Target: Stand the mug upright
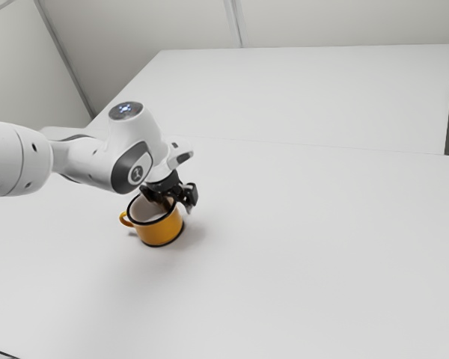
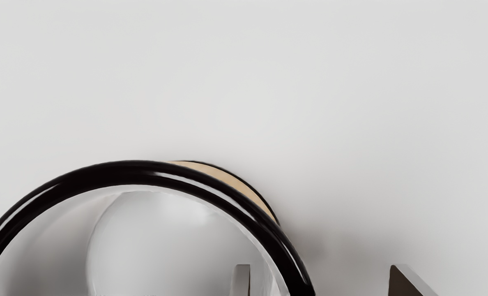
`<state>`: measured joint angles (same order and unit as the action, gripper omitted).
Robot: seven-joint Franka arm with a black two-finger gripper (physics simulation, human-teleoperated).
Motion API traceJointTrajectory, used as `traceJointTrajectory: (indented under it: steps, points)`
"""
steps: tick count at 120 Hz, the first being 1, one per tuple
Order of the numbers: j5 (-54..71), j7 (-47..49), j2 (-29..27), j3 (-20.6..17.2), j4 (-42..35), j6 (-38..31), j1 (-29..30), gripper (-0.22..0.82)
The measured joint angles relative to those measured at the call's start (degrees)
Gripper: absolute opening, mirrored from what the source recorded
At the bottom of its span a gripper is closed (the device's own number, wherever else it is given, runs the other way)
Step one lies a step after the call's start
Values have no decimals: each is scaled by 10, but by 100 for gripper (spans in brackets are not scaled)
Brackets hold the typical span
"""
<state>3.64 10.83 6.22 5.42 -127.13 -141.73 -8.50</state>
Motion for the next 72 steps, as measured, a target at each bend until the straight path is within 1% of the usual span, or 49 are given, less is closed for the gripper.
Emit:
traceJointTrajectory:
  steps: [15, 28, 33, 50, 72]
  points:
    - [0, -3, -20, 0, 3, 8, 1, 45]
    - [2, -5, -42, 1, 9, 18, -1, 51]
    - [3, -6, -47, 2, 25, 28, -2, 53]
    - [5, -8, -51, 5, 100, 102, -6, 57]
    - [6, -10, -51, 6, 185, 210, -9, 59]
